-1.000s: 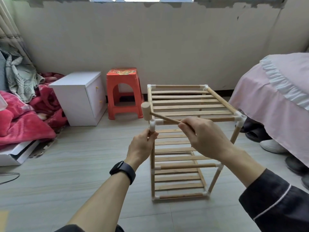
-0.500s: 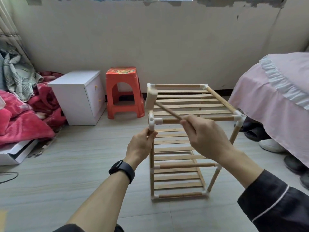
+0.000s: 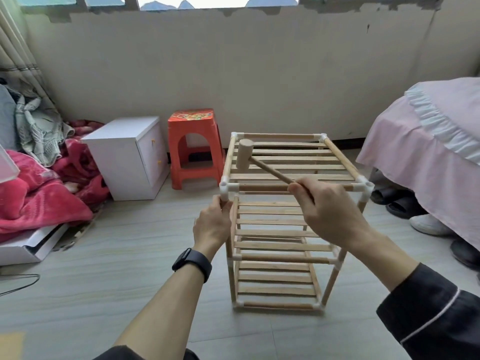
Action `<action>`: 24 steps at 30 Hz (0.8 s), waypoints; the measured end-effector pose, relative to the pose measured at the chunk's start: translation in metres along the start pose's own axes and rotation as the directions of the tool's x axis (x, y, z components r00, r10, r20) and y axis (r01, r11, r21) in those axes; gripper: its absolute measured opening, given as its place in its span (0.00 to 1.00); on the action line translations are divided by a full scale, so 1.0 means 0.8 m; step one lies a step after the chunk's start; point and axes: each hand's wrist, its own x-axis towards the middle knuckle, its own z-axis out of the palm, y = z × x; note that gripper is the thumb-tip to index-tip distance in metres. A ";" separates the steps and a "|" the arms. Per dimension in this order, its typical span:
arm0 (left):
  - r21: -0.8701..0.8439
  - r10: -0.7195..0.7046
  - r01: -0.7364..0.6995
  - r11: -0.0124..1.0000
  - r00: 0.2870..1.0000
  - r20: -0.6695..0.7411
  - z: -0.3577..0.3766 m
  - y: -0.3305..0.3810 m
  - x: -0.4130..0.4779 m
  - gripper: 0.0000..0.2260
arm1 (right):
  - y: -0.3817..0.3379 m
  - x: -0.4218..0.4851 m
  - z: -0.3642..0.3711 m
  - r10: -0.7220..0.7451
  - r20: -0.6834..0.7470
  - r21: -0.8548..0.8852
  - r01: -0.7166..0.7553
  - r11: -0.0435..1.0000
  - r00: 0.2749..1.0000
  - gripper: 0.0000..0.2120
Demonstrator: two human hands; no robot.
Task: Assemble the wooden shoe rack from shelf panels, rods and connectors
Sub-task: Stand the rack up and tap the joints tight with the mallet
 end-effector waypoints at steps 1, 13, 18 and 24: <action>0.009 -0.039 0.039 0.999 0.998 -0.045 -0.004 0.001 0.002 0.09 | 0.005 -0.001 -0.007 0.018 -0.048 0.027 -0.016 1.000 0.999 0.13; 0.475 0.627 -0.581 0.661 0.775 0.076 0.071 0.129 -0.016 0.24 | 0.089 -0.092 -0.097 0.365 -0.271 -0.112 -0.406 0.907 0.891 0.11; 0.506 0.604 -0.514 0.692 0.797 -0.017 0.096 0.148 -0.018 0.11 | 0.107 -0.129 -0.119 0.358 -0.325 -0.149 -0.421 0.895 0.875 0.10; 0.519 0.649 -0.525 0.675 0.756 -0.080 0.102 0.143 -0.017 0.12 | 0.107 -0.146 -0.136 0.334 -0.346 -0.115 -0.393 0.912 0.877 0.12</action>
